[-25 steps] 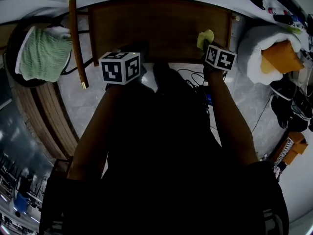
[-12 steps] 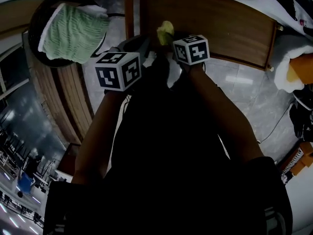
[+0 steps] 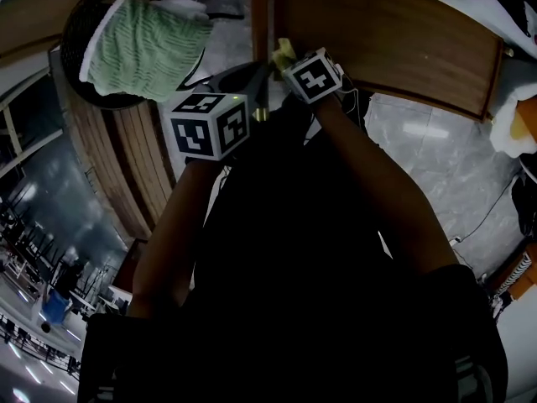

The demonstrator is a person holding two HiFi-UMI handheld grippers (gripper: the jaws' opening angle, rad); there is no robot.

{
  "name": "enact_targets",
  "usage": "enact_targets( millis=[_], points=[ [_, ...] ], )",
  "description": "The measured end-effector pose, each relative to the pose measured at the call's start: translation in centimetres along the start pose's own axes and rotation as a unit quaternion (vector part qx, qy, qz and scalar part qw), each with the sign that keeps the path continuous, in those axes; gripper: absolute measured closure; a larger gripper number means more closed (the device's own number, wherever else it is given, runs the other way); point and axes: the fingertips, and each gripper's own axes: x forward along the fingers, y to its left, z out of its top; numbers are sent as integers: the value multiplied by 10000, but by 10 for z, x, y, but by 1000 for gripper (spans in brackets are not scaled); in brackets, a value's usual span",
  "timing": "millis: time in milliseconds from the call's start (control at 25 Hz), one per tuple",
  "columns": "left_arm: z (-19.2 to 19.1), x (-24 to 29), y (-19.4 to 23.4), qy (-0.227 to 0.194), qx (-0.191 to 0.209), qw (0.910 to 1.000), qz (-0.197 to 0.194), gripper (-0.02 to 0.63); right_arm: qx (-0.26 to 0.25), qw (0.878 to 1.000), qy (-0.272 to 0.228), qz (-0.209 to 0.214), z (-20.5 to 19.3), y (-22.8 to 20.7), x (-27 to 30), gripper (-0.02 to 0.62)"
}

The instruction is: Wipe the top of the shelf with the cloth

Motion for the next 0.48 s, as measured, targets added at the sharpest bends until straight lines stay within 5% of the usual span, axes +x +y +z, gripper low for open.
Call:
enact_targets(
  millis=[480],
  points=[
    [-3,50,-75,263,363,9969,-641,595,532,9973,-285,-409,-48,-59,-48,546]
  ],
)
